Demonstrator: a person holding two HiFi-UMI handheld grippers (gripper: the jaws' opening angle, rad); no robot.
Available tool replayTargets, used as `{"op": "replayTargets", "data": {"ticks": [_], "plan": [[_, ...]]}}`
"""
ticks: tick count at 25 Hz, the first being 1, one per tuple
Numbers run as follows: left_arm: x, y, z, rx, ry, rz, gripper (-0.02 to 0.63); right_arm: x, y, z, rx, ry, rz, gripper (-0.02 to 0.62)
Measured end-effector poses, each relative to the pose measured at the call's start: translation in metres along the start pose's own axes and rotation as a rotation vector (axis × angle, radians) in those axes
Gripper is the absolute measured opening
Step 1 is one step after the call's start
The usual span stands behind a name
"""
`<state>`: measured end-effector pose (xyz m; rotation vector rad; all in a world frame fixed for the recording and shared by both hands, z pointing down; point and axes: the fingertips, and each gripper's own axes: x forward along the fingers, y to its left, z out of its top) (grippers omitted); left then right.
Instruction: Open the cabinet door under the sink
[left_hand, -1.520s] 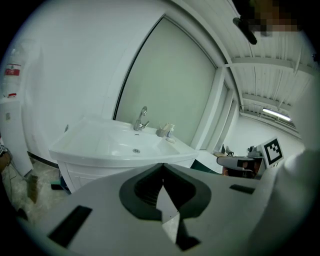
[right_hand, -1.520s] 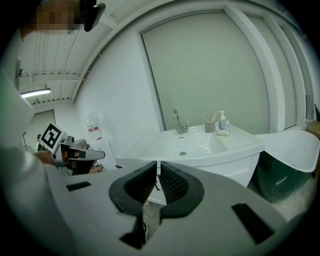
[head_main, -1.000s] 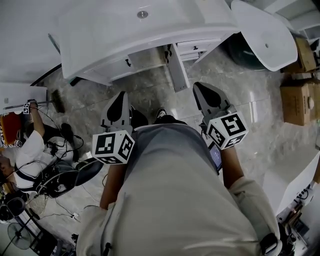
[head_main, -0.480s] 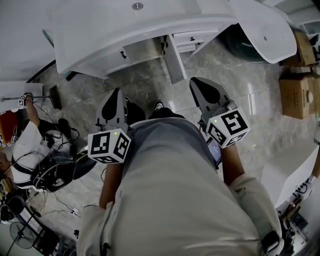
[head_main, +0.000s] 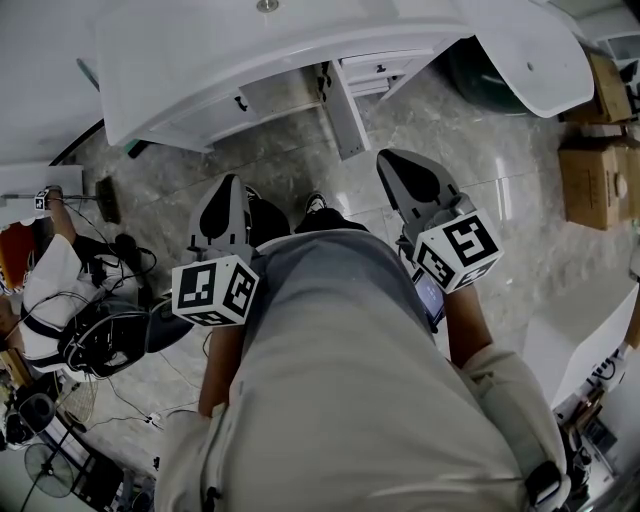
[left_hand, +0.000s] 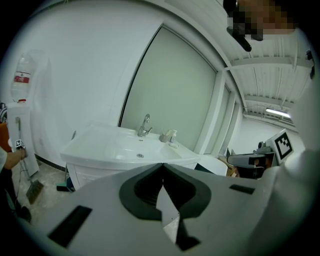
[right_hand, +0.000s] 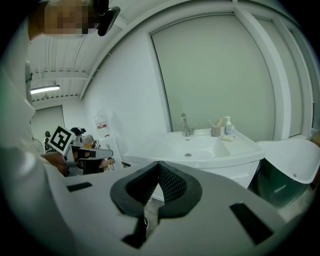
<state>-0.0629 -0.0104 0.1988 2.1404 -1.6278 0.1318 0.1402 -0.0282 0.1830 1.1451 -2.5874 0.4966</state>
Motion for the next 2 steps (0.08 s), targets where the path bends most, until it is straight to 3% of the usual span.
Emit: {"op": "replayTargets", "data": {"ticks": [2], "plan": [[0.0017, -0.0008, -0.0013, -0.002, 0.005, -0.002, -0.002, 0.0005, -0.0014, -0.0011, 0.000, 0.003, -0.002, 0.011]]}}
